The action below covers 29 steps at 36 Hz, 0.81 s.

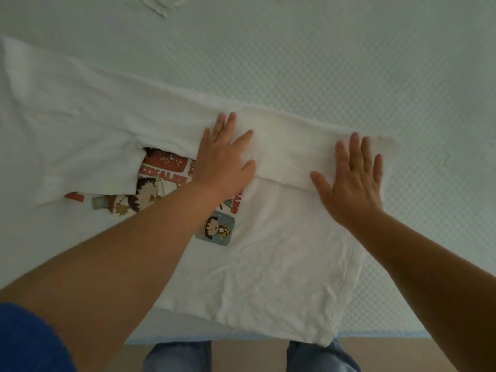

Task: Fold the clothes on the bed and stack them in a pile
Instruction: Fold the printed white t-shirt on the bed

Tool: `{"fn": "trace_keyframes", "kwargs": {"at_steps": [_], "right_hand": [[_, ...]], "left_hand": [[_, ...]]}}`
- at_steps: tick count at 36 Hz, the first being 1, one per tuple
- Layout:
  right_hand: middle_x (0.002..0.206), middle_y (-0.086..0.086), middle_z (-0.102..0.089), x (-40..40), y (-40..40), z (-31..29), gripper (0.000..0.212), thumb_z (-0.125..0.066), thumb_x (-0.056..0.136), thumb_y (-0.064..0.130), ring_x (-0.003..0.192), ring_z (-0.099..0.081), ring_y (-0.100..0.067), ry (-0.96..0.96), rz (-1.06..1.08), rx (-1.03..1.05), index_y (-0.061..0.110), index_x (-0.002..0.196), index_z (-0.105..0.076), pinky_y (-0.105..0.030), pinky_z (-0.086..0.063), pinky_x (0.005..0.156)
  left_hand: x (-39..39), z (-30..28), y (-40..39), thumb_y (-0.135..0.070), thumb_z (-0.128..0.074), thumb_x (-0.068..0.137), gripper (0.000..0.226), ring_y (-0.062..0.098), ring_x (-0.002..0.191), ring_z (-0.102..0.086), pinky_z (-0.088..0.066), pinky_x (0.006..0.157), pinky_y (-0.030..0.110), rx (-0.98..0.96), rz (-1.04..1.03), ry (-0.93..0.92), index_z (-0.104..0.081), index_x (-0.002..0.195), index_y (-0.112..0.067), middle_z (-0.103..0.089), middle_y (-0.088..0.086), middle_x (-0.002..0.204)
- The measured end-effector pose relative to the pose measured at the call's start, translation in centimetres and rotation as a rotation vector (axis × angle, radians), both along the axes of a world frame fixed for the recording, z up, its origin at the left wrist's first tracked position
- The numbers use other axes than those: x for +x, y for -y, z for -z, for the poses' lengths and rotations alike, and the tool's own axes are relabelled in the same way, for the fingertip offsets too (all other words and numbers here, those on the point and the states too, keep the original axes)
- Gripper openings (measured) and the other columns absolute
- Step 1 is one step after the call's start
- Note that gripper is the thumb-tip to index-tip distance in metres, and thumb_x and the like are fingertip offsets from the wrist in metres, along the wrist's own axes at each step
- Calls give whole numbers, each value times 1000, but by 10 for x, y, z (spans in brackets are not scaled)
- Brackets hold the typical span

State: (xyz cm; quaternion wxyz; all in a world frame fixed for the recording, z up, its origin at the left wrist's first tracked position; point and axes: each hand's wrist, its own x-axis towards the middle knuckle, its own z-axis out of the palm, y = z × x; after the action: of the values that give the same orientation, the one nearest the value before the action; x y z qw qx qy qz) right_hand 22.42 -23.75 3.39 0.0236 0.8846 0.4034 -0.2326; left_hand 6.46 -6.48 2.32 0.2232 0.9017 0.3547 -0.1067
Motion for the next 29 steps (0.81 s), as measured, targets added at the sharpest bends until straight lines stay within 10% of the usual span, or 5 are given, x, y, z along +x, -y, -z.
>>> {"fn": "trace_keyframes", "kwargs": {"at_steps": [5, 13, 19, 29], "right_hand": [[158, -7, -7, -76, -35, -18, 72, -42, 91, 51, 144, 6, -21, -159, -168, 53, 16, 148, -18, -38, 6, 113], [128, 0, -46, -196, -116, -21, 51, -57, 87, 37, 119, -41, -21, -496, 73, 99, 19, 133, -43, -37, -35, 101], [91, 8, -58, -243, -182, -15, 34, -56, 88, 36, 75, -56, -11, -685, 418, 68, 22, 119, -54, -25, -43, 59], [75, 3, -55, -271, -228, -6, 25, -65, 84, 40, 68, -53, -15, -787, 797, 103, 23, 71, -52, -31, -44, 65]], "left_hand": [[-94, -38, -12, -16, -62, 82, 36, 35, 118, -48, -35, 100, 41, 109, -420, 167, -62, 117, -6, -57, 19, 122], [-220, -40, -85, -37, -66, 78, 60, 30, 117, -47, -40, 96, 38, -21, -1349, 138, -48, 129, -11, -48, 13, 128], [-247, -26, -137, -44, -66, 75, 75, 28, 122, -45, -40, 92, 35, -223, -1372, 142, -38, 139, -15, -43, 9, 136], [-260, -19, -165, -30, -71, 78, 30, 22, 81, -62, -53, 76, 34, -791, -1489, 286, -65, 99, -9, -64, 5, 89]]}}
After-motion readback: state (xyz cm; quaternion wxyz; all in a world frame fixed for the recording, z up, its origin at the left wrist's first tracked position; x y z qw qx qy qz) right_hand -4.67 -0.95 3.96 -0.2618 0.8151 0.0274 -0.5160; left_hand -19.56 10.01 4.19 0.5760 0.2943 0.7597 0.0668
